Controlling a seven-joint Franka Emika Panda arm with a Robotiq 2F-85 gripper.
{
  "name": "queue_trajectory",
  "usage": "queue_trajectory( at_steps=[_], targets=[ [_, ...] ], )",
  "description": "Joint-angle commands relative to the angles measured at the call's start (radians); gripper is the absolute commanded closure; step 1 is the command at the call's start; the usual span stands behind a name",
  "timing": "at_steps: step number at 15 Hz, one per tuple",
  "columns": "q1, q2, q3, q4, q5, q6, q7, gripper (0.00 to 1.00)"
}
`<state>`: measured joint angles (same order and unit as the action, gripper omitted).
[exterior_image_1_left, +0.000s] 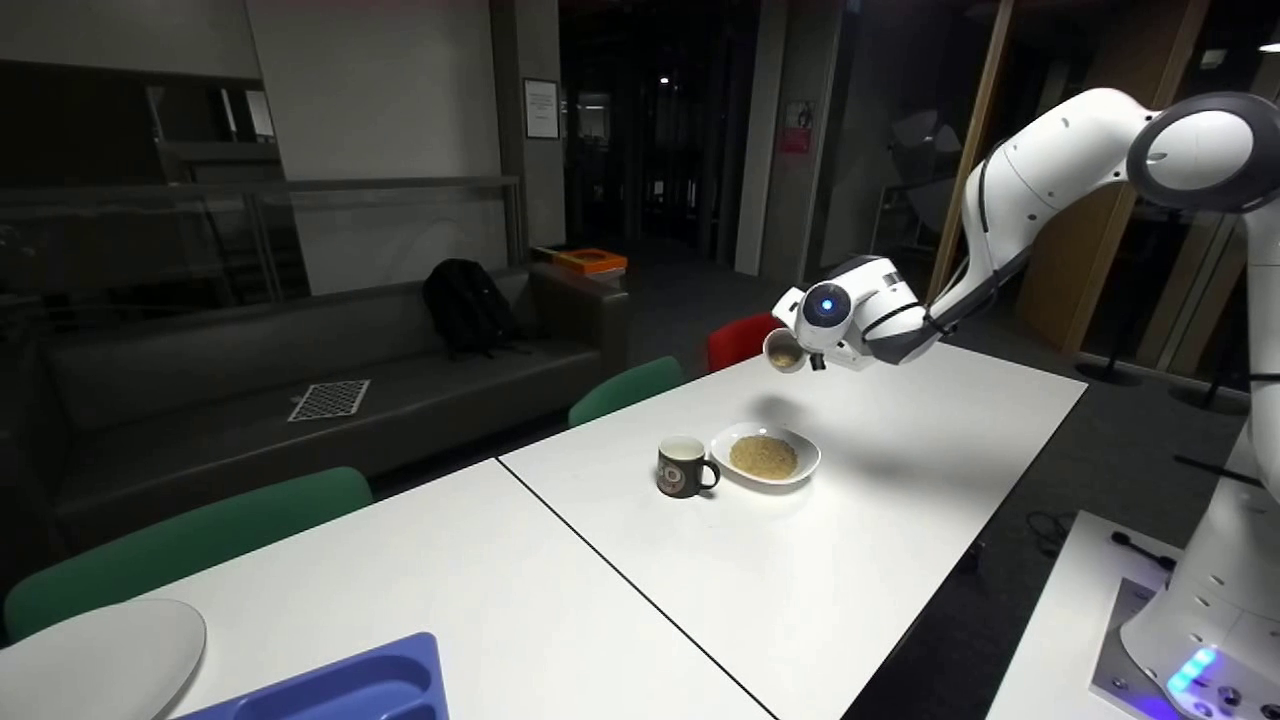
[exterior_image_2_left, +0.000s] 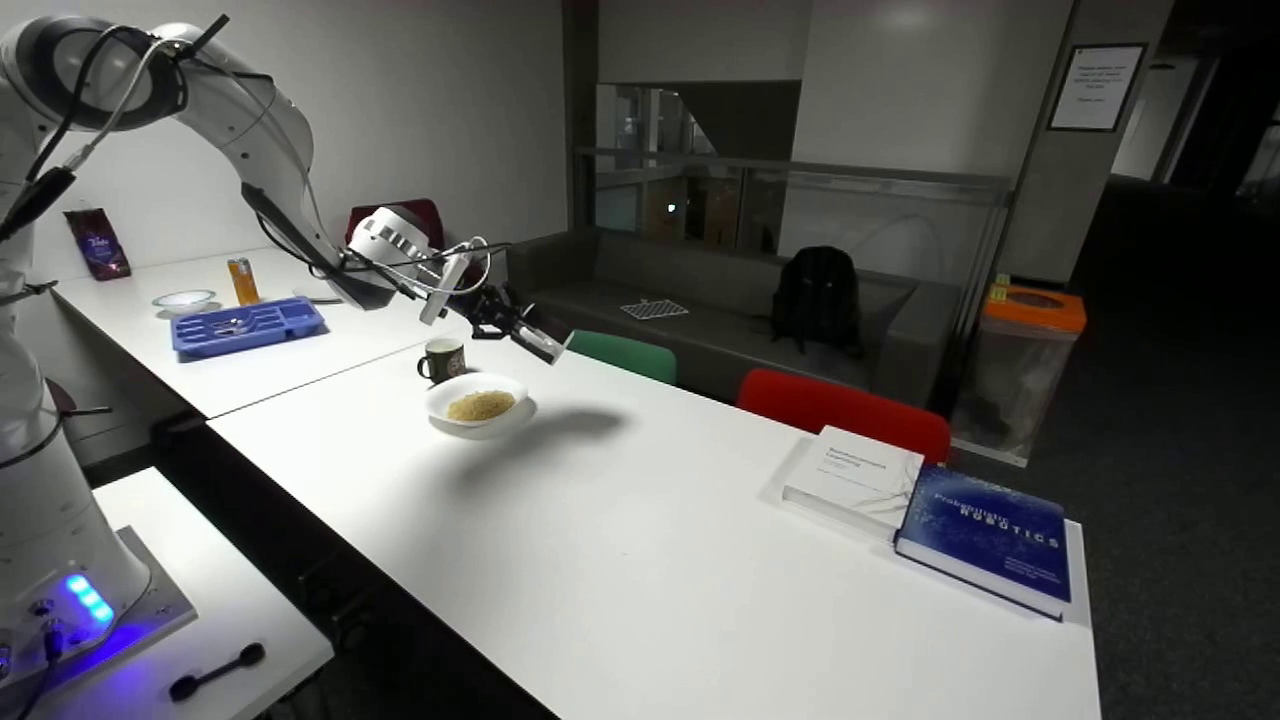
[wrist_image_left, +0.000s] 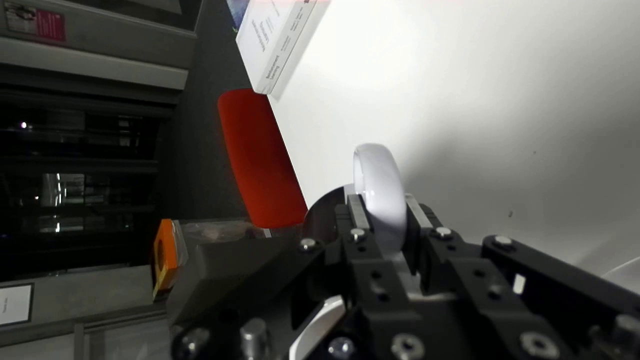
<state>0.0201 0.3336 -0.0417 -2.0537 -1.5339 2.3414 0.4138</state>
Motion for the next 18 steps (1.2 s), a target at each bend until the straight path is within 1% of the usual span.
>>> queue_trajectory(
  at_steps=[1, 8, 14, 18],
  targets=[
    [0.022, 0.010, 0.016, 0.032, -0.094, -0.094, -0.019, 0.95],
    [0.052, 0.046, 0.052, 0.029, -0.255, -0.269, -0.015, 0.95],
    [0.073, 0.051, 0.082, -0.003, -0.335, -0.412, 0.014, 0.95],
    [0.099, 0.041, 0.107, -0.038, -0.359, -0.538, 0.046, 0.95]
  ],
)
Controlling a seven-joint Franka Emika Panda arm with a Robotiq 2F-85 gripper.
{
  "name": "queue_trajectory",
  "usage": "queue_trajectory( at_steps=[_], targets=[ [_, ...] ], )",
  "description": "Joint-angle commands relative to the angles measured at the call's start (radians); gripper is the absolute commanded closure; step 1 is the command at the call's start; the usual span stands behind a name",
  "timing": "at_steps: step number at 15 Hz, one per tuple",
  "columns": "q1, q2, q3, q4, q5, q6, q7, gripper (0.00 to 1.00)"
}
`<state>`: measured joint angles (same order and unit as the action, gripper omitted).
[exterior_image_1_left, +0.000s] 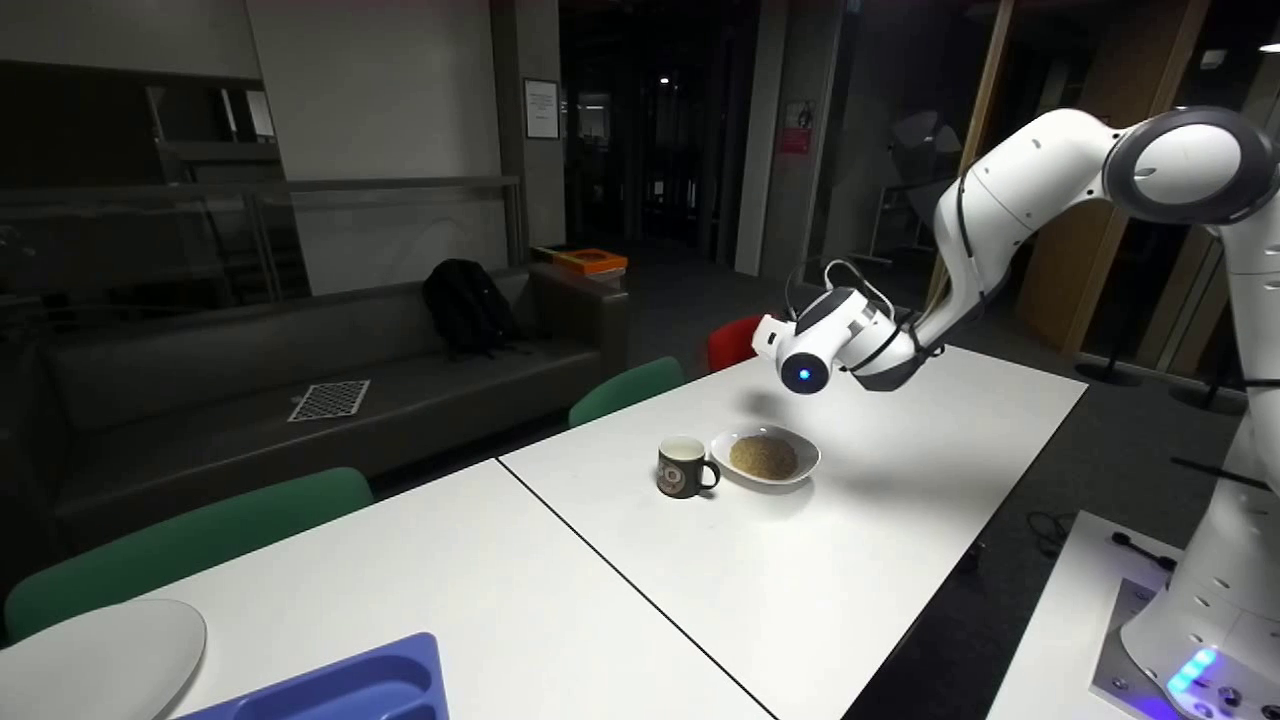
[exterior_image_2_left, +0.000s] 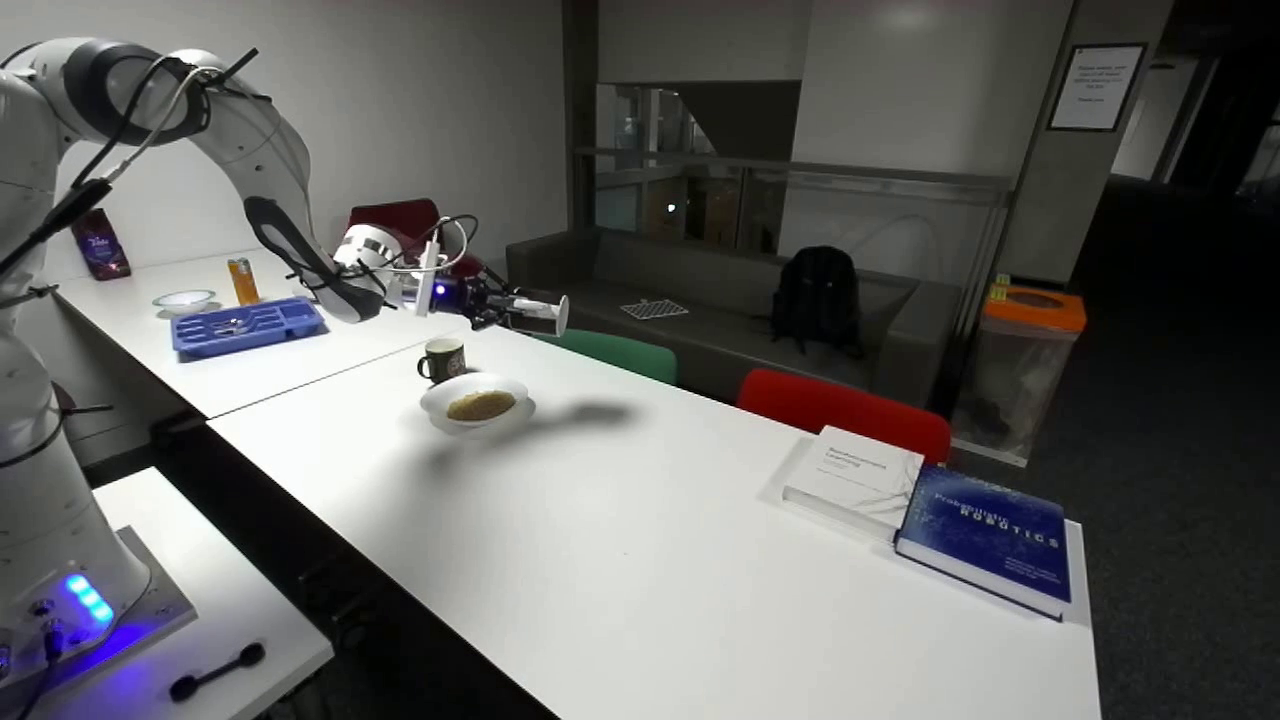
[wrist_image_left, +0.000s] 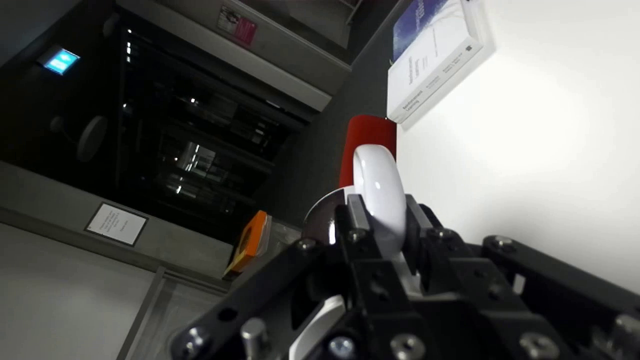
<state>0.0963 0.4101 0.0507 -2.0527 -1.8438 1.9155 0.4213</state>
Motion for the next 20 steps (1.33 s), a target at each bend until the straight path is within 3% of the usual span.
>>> queue_trajectory(
  at_steps=[1, 8, 20],
  targets=[
    [0.031, -0.035, 0.021, -0.047, -0.051, -0.147, 0.043, 0.95],
    [0.074, -0.023, 0.068, -0.087, -0.033, -0.354, 0.058, 0.95],
    [0.087, 0.006, 0.100, -0.092, -0.020, -0.473, 0.052, 0.95]
  ],
)
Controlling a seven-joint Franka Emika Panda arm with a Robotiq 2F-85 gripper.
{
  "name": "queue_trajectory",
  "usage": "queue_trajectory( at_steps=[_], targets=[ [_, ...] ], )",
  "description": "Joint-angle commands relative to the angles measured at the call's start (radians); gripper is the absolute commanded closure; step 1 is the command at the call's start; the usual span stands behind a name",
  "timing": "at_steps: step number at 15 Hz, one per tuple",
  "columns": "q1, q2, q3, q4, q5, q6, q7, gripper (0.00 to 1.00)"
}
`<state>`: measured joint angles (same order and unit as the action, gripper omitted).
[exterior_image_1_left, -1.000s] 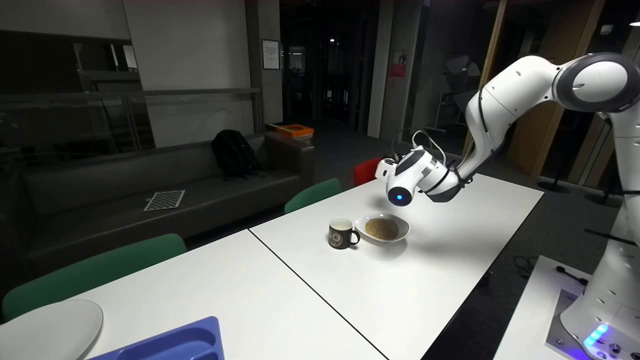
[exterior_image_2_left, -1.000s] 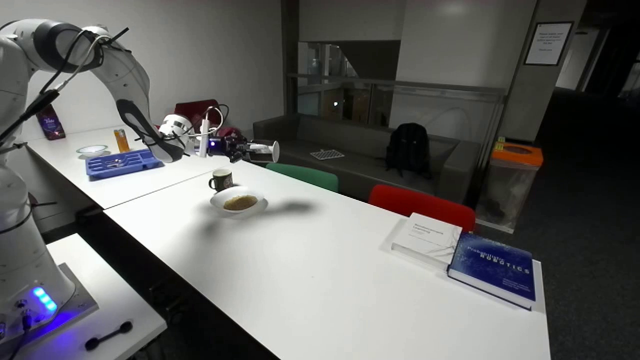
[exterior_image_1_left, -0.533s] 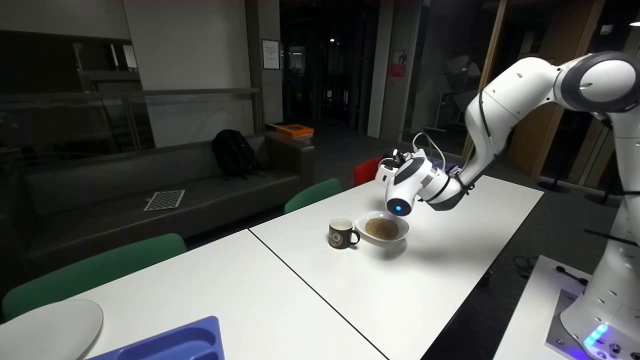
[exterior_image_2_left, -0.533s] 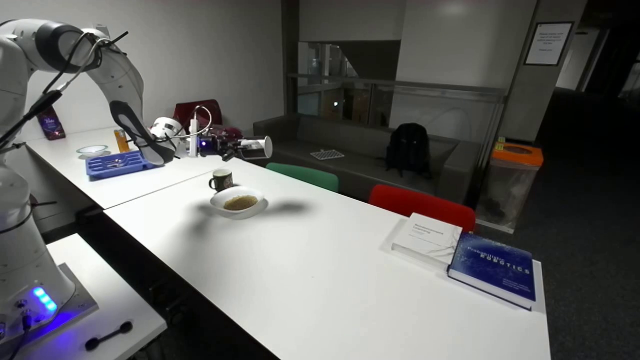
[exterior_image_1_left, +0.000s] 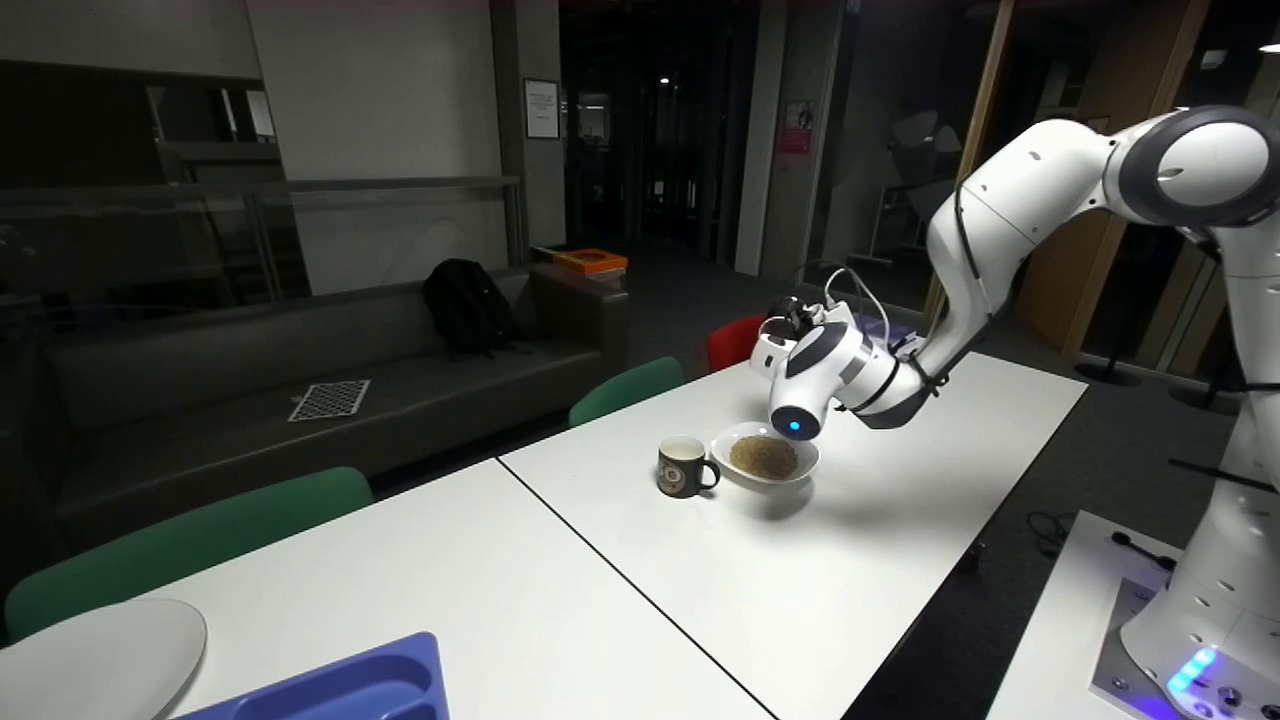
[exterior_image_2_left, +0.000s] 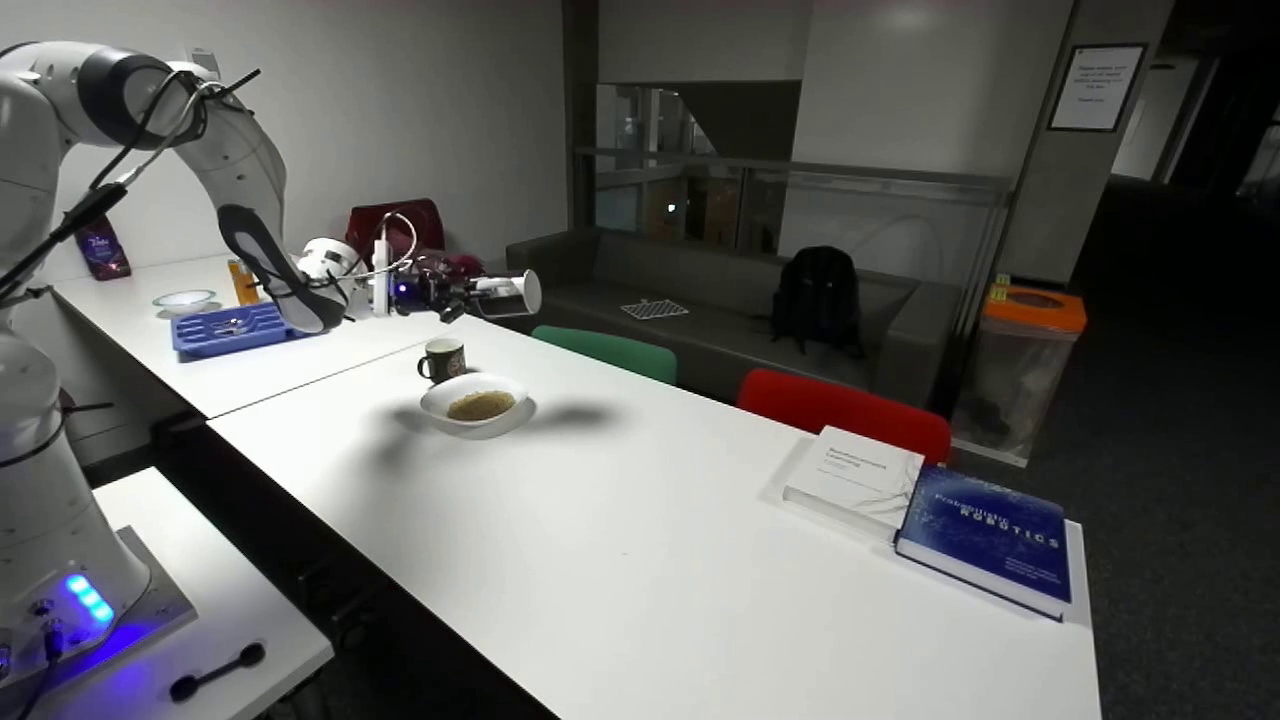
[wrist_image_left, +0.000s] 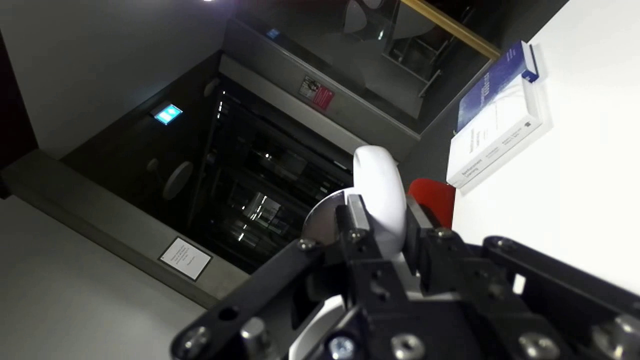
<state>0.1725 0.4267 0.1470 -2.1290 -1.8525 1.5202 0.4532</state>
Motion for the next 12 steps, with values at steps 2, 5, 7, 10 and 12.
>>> queue_trajectory(
  at_steps=[2, 5, 7, 10, 12],
  targets=[
    [0.010, 0.002, 0.004, -0.014, -0.012, -0.095, 0.014, 0.95],
    [0.005, 0.016, 0.002, -0.014, -0.019, -0.096, 0.011, 0.95],
    [0.006, 0.028, 0.002, -0.010, -0.022, -0.093, 0.007, 0.95],
    [0.009, 0.044, 0.003, -0.006, -0.027, -0.093, 0.002, 0.95],
    [0.010, 0.054, 0.004, -0.005, -0.031, -0.091, 0.002, 0.95]
  ],
)
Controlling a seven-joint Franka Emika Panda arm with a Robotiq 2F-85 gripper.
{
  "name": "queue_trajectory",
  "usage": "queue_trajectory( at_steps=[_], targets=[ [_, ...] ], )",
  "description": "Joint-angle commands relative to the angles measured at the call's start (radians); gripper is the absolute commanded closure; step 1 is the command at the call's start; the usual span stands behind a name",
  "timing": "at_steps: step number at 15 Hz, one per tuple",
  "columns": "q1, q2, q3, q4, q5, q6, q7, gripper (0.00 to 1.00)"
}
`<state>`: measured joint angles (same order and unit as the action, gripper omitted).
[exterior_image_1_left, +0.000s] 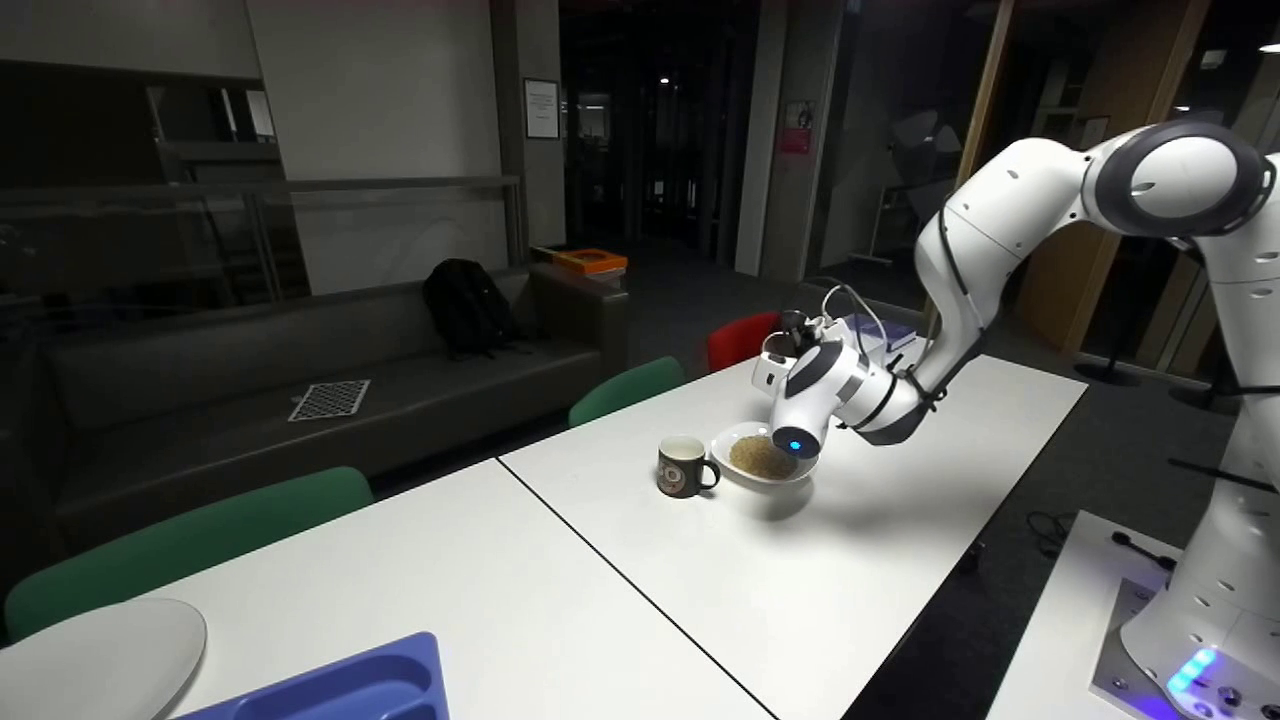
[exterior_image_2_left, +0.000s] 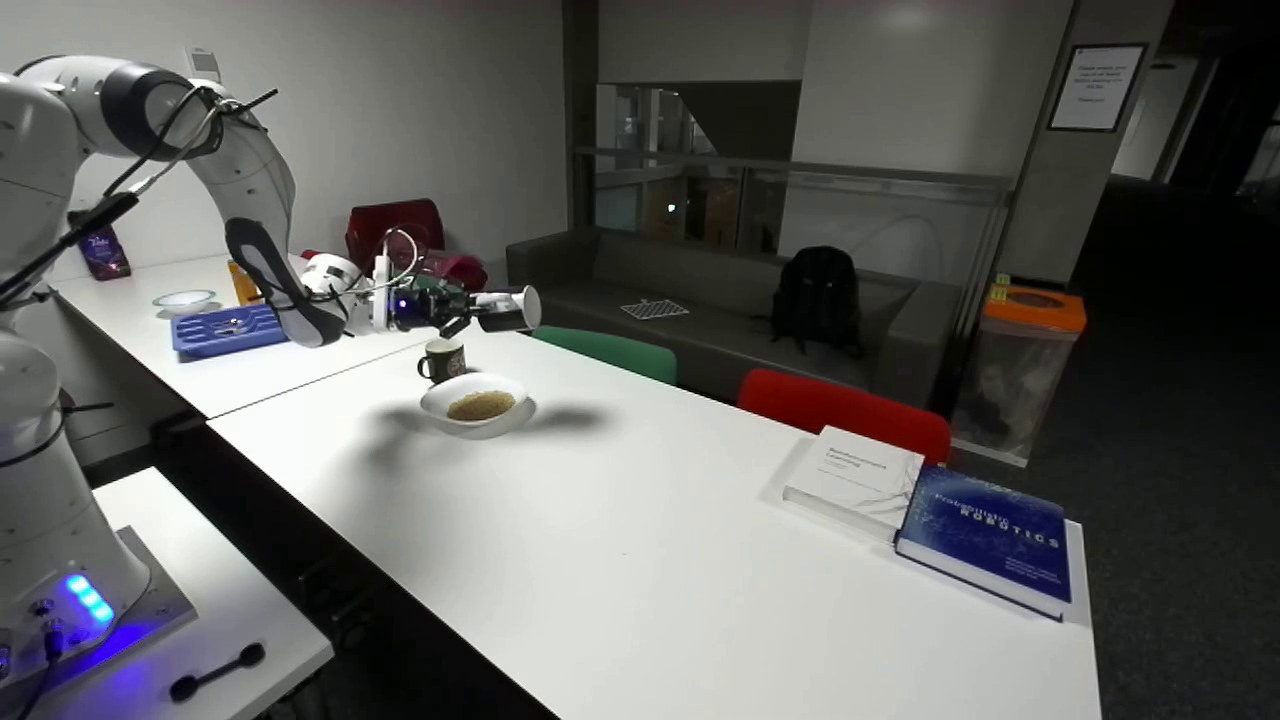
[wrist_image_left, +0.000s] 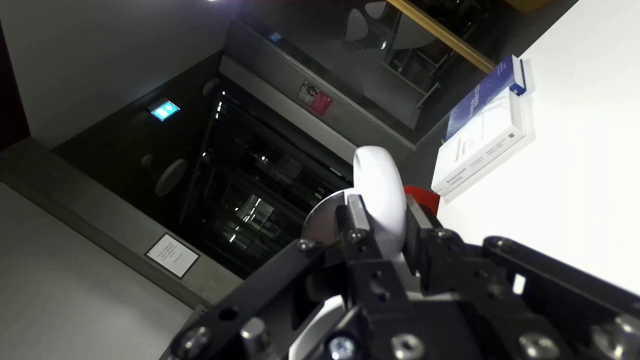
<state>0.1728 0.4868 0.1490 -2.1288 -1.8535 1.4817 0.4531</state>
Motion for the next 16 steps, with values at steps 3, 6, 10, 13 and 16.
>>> queue_trajectory(
  at_steps=[3, 6, 10, 13, 16],
  targets=[
    [0.009, 0.000, 0.005, -0.005, -0.031, -0.045, 0.008, 0.95],
    [0.003, 0.000, 0.008, -0.006, -0.030, -0.028, 0.012, 0.95],
    [-0.006, 0.039, 0.015, 0.002, 0.000, 0.011, -0.002, 0.79],
    [-0.006, 0.050, 0.015, 0.003, 0.000, 0.011, -0.002, 0.79],
    [-0.006, 0.050, 0.015, 0.005, 0.000, 0.011, -0.002, 0.79]
  ],
)
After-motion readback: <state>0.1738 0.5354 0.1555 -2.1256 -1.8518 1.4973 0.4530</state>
